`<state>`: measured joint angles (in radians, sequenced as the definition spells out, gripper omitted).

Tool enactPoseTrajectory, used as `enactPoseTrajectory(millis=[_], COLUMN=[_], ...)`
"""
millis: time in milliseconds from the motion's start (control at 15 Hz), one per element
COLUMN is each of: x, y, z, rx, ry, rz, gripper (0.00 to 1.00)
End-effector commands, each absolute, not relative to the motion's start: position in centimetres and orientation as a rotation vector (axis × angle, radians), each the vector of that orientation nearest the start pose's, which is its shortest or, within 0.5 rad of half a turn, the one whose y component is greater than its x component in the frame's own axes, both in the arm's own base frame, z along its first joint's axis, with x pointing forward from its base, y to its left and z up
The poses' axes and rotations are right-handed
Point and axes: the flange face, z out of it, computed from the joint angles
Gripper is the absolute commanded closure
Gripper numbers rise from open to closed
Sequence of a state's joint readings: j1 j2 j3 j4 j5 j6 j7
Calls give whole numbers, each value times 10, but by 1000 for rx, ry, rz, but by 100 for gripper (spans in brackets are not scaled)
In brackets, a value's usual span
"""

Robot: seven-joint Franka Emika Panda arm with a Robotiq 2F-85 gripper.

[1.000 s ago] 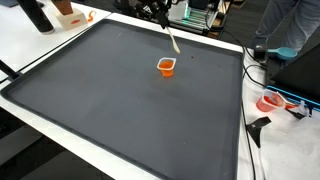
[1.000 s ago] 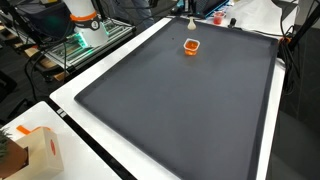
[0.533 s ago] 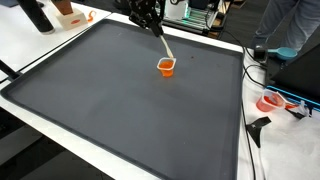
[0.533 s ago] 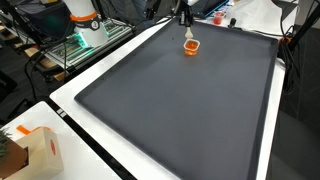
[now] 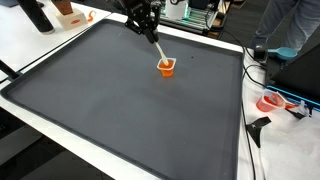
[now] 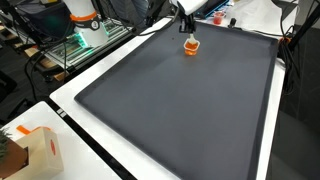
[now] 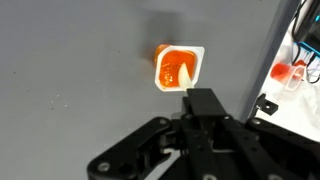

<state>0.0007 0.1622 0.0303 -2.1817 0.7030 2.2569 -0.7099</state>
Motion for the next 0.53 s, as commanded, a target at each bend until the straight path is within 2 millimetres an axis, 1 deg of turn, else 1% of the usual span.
enactPoseTrajectory(millis=[0, 467], x=[545, 547], y=[33, 33], z=[302, 296], rx=[-2593, -2613], ry=[-276, -231], rz=[-147, -150], gripper=[97, 97])
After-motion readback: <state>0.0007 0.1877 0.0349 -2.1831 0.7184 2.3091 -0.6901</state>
